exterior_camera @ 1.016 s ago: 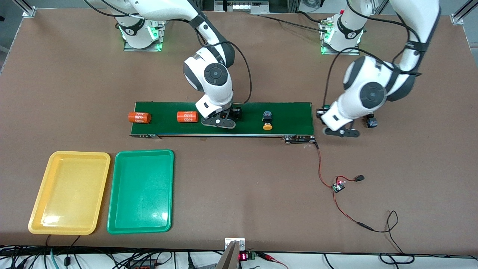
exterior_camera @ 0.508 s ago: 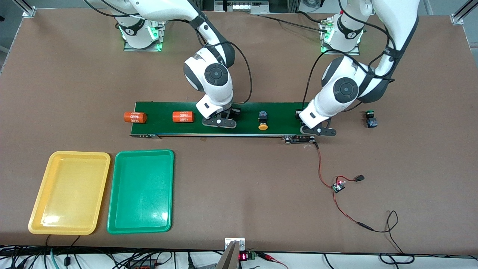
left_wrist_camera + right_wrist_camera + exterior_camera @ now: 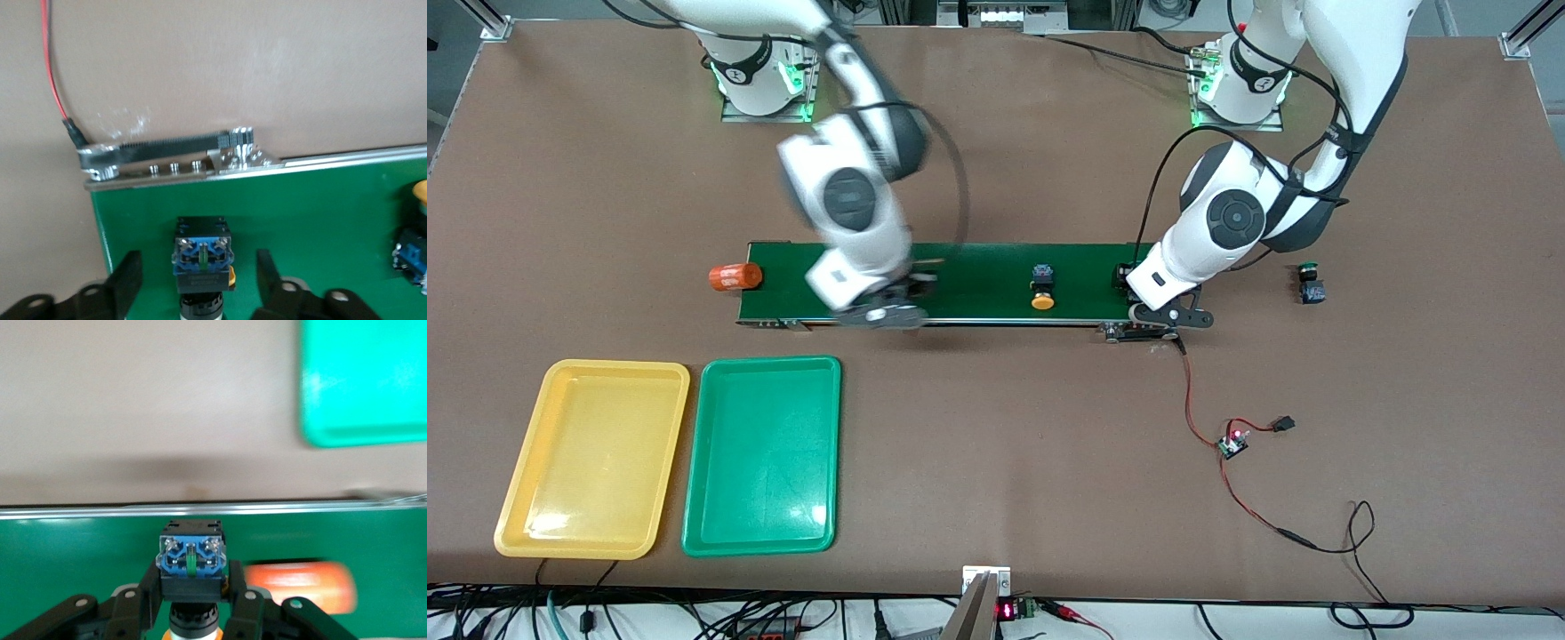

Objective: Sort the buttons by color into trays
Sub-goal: 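Carry the button to the yellow tray and open the right gripper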

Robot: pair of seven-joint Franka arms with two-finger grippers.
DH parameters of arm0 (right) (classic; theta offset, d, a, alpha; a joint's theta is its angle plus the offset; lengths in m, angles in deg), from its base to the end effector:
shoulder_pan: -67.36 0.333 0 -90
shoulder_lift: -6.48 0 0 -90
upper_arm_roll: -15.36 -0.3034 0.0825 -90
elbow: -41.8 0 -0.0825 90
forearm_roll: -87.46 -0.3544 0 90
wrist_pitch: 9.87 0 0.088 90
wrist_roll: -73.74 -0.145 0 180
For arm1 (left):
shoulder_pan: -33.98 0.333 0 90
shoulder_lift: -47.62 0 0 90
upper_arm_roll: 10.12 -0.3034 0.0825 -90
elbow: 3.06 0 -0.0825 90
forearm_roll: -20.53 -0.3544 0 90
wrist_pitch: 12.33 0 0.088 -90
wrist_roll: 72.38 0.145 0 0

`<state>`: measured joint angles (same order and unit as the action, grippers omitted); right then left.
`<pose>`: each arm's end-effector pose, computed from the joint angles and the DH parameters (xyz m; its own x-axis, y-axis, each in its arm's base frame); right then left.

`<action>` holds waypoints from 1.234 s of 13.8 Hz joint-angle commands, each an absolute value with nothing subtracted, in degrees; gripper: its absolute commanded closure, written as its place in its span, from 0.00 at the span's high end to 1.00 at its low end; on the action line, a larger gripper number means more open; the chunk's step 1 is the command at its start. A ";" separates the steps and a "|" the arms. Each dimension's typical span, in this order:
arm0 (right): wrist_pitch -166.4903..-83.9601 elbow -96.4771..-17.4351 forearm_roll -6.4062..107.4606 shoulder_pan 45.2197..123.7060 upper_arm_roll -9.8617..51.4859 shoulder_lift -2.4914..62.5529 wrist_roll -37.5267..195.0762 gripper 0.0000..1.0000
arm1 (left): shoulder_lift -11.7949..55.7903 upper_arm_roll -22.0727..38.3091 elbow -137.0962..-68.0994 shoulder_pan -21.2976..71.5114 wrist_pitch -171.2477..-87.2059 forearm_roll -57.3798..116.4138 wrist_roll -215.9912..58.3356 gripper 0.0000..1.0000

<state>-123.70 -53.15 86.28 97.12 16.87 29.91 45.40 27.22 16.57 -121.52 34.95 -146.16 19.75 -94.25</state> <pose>0.5477 0.2981 0.3313 0.9973 -0.0100 -0.0733 -0.0077 -0.9995 0.0309 0.5021 -0.2410 0.2444 0.9929 -0.0612 -0.1017 -0.0491 -0.9918 0.1180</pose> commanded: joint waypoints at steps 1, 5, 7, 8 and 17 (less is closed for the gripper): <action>-118.77 -54.53 84.30 84.37 15.89 24.24 59.81 0.00 | 31.27 16.60 -118.22 36.70 -138.76 20.44 -94.35 1.00; -118.23 -53.91 85.00 69.07 16.07 25.45 79.14 0.00 | 31.27 11.61 -110.12 37.23 -121.16 16.59 -93.74 1.00; -119.11 -51.21 85.17 63.96 16.24 30.09 86.20 0.00 | 31.27 9.84 -110.37 38.28 -119.03 12.02 -91.99 1.00; -119.12 -47.62 85.44 62.37 16.33 33.51 86.83 0.00 | 31.27 8.87 -110.46 38.90 -118.42 10.96 -89.89 1.00; -145.99 -42.66 92.29 58.32 19.67 50.59 93.87 0.01 | 30.22 -5.89 -119.05 41.18 -127.17 8.75 -73.80 1.00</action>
<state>-142.32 -45.07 91.45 59.71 19.81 47.39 91.70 29.55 -4.33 -114.79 40.30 -122.16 9.77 -77.16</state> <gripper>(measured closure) 0.573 0.000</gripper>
